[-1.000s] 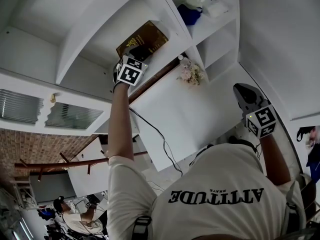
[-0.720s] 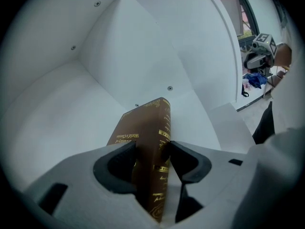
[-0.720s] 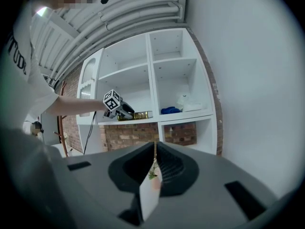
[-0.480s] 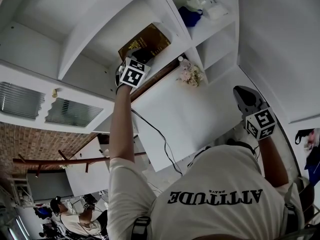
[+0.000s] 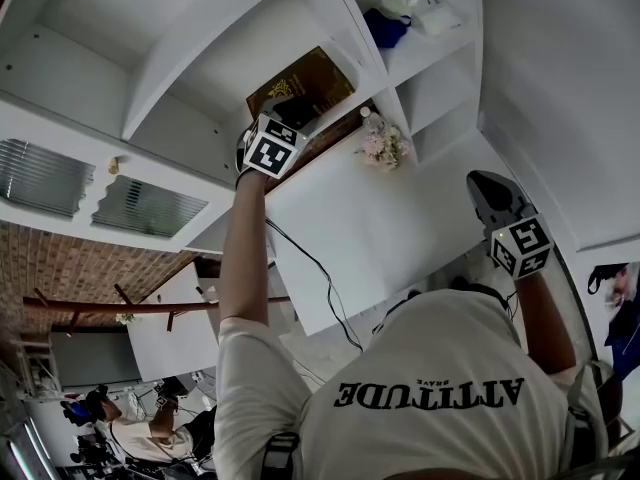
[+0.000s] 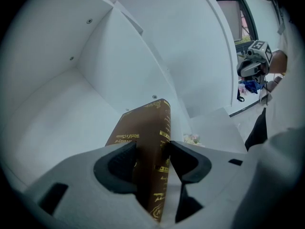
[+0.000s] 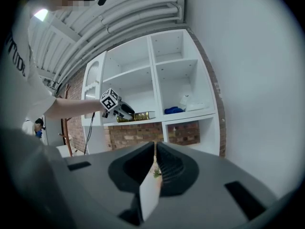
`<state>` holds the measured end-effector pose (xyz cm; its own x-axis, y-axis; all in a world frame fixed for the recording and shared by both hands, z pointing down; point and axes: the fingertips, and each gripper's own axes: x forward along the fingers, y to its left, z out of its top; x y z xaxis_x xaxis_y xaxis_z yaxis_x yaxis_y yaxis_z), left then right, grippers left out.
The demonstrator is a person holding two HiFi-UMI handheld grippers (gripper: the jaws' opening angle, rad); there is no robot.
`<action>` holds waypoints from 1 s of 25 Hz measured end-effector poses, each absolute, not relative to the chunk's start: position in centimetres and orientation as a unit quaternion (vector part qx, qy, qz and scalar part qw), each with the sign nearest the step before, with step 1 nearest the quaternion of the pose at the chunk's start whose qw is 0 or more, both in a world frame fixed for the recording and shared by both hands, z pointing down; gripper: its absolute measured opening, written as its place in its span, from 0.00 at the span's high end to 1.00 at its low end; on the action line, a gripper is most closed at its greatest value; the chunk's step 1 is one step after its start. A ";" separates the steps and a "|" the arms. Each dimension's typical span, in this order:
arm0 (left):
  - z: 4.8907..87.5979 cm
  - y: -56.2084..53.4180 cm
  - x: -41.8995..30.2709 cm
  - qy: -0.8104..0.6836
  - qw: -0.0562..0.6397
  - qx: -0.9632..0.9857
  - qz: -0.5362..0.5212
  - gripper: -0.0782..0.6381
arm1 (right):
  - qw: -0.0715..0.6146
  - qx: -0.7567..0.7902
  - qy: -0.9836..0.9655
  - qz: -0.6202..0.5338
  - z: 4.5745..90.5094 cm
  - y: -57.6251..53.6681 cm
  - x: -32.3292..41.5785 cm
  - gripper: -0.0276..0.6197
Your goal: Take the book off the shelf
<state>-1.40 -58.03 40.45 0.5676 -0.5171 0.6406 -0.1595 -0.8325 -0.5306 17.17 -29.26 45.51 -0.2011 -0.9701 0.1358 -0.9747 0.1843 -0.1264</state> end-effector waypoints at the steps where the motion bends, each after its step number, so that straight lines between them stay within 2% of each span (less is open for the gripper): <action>1: 40.4 -57.7 -1.4 0.196 0.213 -0.860 -0.420 0.56 | 0.013 0.630 -0.771 0.093 45.5 -29.2 17.1 0.91; 25: 40.4 -53.5 -2.2 0.196 0.199 -0.863 -0.421 0.56 | 0.011 0.625 -0.775 0.095 45.6 -27.4 16.0 0.91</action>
<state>-2.19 -53.54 40.42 0.5685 -0.5061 0.6487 -0.1703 -0.8437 -0.5090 16.00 -27.37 45.62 -0.2192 -0.9662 0.1358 -0.9704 0.2014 -0.1330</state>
